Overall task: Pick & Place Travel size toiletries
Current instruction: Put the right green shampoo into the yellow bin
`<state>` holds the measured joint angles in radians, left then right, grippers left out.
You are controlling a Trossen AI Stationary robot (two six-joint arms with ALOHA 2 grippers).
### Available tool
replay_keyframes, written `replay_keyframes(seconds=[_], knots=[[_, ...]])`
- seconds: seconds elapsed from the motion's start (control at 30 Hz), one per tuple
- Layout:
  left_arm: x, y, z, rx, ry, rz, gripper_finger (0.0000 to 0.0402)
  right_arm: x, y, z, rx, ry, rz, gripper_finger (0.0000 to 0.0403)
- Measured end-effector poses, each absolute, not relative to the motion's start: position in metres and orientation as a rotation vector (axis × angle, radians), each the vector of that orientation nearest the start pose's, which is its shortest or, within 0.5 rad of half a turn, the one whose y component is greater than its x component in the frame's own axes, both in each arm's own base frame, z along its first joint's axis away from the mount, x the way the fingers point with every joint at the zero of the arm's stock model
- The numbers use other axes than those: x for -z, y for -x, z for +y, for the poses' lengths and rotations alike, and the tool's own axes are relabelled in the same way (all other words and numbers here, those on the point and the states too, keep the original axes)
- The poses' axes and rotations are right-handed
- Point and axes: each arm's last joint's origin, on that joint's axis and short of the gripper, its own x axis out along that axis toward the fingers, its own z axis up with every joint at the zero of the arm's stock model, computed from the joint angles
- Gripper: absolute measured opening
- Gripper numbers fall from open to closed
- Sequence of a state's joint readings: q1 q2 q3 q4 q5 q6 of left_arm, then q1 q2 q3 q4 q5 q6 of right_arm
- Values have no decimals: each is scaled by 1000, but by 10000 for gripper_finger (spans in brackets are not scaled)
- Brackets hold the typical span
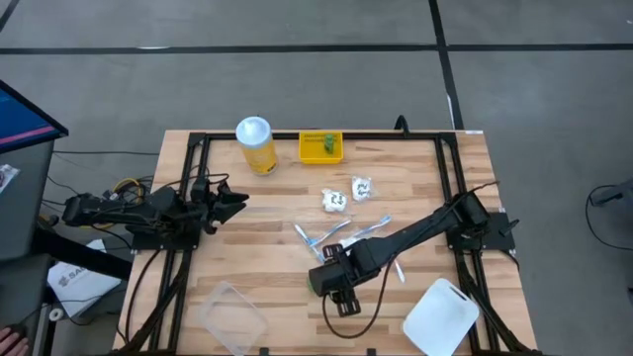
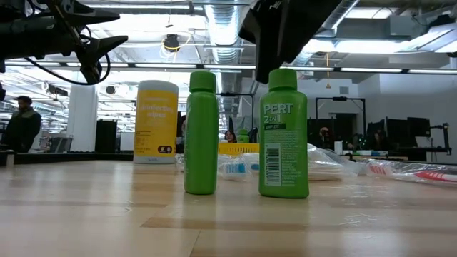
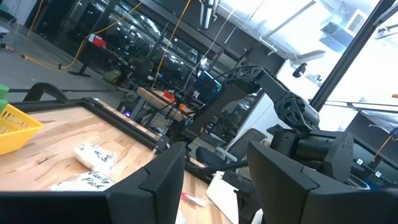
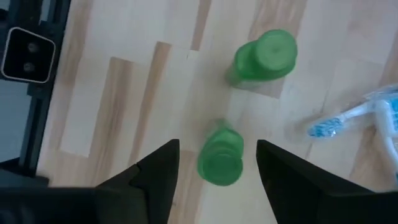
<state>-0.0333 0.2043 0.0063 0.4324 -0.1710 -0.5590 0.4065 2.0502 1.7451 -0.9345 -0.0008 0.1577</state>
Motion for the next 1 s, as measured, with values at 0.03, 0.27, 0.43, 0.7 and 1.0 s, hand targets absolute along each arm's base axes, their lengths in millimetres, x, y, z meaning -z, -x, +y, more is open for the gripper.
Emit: replay_keyframes(seconds=[0.03, 0.27, 0.43, 0.7, 1.0], knots=[[-190, -107, 1, -68, 579, -266, 172, -230, -390, 168, -256, 117, 1245, 204], [-190, -107, 1, -68, 580, -269, 172, -230, -392, 165, -254, 118, 1242, 196], [-190, -107, 1, -68, 580, -269, 172, -230, -391, 167, -259, 120, 1241, 187], [-190, -107, 1, -67, 579, -269, 172, -220, -388, 167, -245, 96, 1270, 172], [-190, -107, 1, -67, 579, -269, 172, -220, -387, 167, -250, 99, 1281, 176]])
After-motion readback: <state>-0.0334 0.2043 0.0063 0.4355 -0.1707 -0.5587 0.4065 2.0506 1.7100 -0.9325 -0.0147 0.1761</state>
